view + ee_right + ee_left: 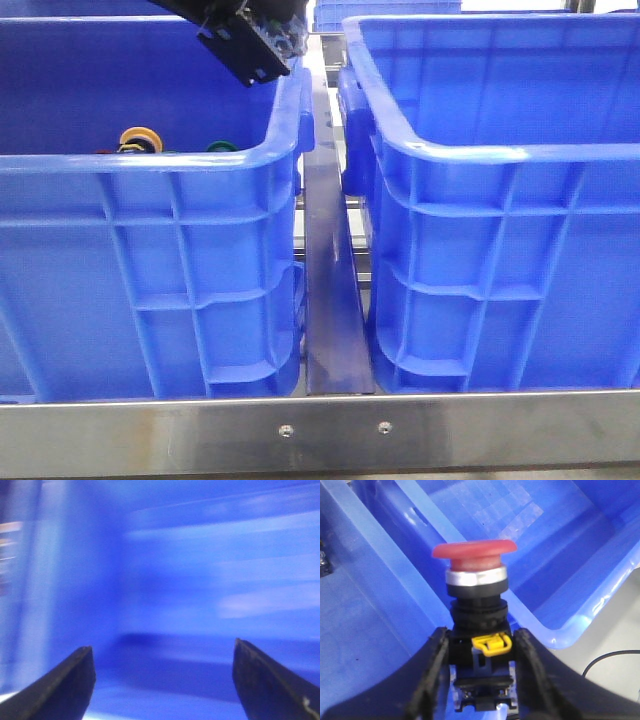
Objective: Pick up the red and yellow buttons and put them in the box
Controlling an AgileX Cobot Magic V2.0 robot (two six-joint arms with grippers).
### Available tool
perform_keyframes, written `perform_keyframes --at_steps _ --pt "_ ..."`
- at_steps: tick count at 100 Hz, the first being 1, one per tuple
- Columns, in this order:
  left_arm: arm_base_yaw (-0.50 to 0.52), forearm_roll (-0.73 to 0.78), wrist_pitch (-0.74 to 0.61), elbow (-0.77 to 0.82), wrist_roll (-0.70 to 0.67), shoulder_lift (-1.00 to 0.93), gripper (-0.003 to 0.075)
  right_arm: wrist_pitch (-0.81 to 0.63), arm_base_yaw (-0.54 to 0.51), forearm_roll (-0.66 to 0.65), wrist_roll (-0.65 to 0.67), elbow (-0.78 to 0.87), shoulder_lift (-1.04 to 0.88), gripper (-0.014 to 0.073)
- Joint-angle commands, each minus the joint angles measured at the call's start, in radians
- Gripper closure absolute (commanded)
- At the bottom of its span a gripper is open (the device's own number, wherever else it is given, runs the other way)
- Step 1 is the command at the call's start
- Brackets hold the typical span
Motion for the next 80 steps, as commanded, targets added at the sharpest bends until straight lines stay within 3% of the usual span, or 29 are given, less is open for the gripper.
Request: perform_keyframes --at_steps 1,15,27,64,71,80 --pt "-0.007 -0.009 -0.069 -0.03 -0.002 -0.029 0.0625 -0.004 0.039 0.208 -0.087 -0.083 0.063 0.0004" --pt "-0.007 -0.009 -0.069 -0.03 -0.002 -0.029 0.0625 0.03 0.119 0.407 -0.168 -0.157 0.177 0.0004" --pt "-0.007 -0.009 -0.069 -0.03 -0.002 -0.029 0.0625 0.049 0.185 0.5 -0.196 -0.221 0.272 0.0004" --pt "-0.007 -0.009 -0.069 -0.03 -0.002 -0.029 0.0625 0.068 0.313 0.532 -0.199 -0.361 0.479 0.001" --pt "-0.007 -0.009 -0.067 -0.03 -0.002 -0.029 0.0625 0.066 0.315 0.54 -0.199 -0.363 0.491 0.0067" --pt "-0.007 -0.009 -0.066 -0.03 -0.002 -0.029 0.0625 0.066 0.315 0.54 -0.199 -0.363 0.495 0.021"
